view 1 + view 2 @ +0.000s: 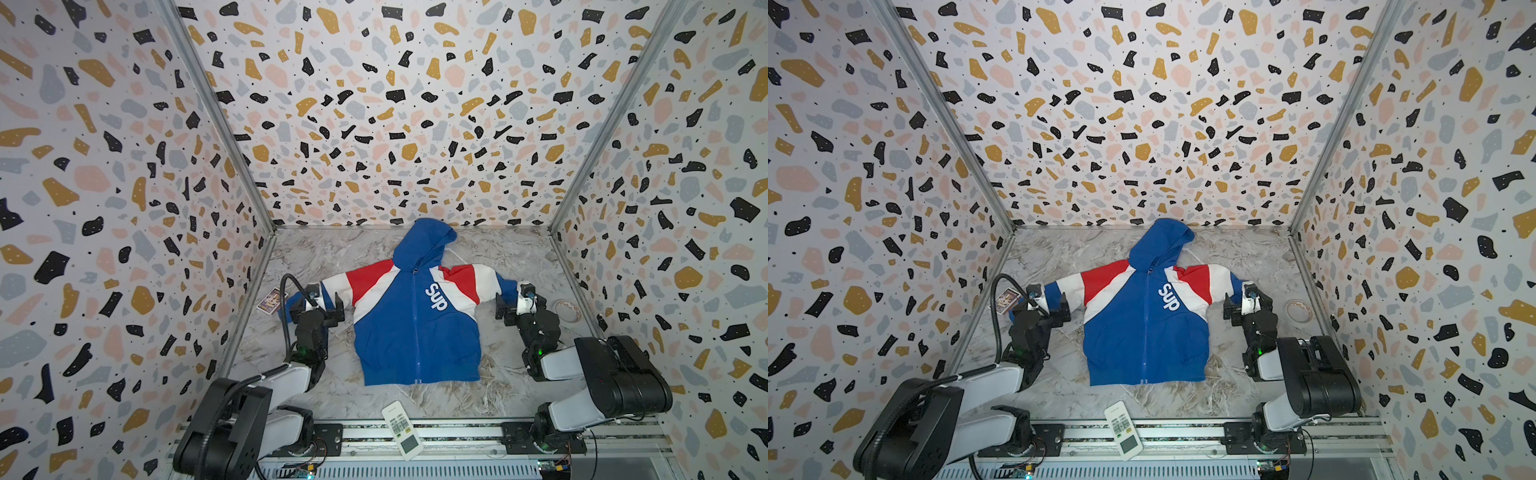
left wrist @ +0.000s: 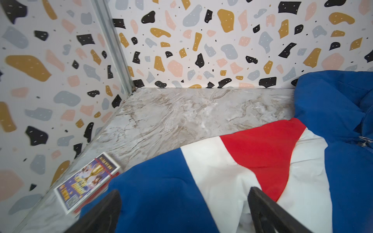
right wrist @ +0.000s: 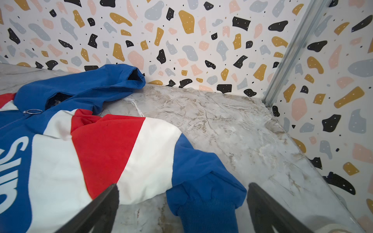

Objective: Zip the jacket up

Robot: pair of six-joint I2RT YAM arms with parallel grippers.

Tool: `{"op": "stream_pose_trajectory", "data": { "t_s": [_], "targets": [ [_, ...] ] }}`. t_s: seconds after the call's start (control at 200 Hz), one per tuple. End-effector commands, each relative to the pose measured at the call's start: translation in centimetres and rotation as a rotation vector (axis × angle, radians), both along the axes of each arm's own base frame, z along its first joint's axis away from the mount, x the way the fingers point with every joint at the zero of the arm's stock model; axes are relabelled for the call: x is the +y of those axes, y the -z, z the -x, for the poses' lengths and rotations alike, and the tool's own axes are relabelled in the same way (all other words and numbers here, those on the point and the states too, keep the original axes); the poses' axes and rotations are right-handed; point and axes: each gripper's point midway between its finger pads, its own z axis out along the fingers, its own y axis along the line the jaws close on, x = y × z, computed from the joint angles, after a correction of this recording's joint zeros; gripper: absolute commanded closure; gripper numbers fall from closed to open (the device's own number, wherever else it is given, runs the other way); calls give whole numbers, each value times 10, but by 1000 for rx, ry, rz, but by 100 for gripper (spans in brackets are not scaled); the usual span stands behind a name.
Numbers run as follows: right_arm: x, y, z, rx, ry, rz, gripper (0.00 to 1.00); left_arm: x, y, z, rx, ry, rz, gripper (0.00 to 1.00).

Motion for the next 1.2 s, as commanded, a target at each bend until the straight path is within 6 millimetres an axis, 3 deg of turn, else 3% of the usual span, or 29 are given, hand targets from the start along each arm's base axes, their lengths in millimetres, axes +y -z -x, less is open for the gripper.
{"op": "stream_pose_trajectory", "data": {
  "t_s": [0.0,0.045,0.09,0.165,0.245,0.325,0.931,0.996,1.016,1.081,1.136,1.192],
  "targets": [
    [-2,-5,-2,-8,17,-15,1,25,-26,18,-190,-113,2,0],
    [-3,-5,-2,-8,18,-16,1,22,-19,10,-184,-94,-6,0],
    [-3,-6,-3,-10,19,-17,1,12,-12,-11,-148,-46,-48,0],
    [-3,-6,-4,-7,18,-17,1,23,1,-17,-46,-63,3,0],
    [-3,-6,-4,-7,19,-16,1,27,-6,-17,-114,-90,8,0],
    [-3,-6,-4,-7,19,-13,1,27,1,-19,-43,-90,4,0],
    [-3,-7,-4,-11,22,-14,1,25,0,-21,-50,-81,3,0],
    [-11,-9,9,-42,63,-31,1,25,0,-20,-54,-82,4,0],
    [-17,-19,14,-94,96,-50,1,25,-1,-20,-55,-82,3,0],
    [-44,-28,38,-176,220,-132,1,25,0,-20,-54,-82,3,0],
    [-45,-30,44,-194,191,-145,1,25,0,-20,-54,-81,4,0],
    [-24,-30,38,-180,80,-93,1,25,-1,-20,-56,-82,5,1]
  ]
}}
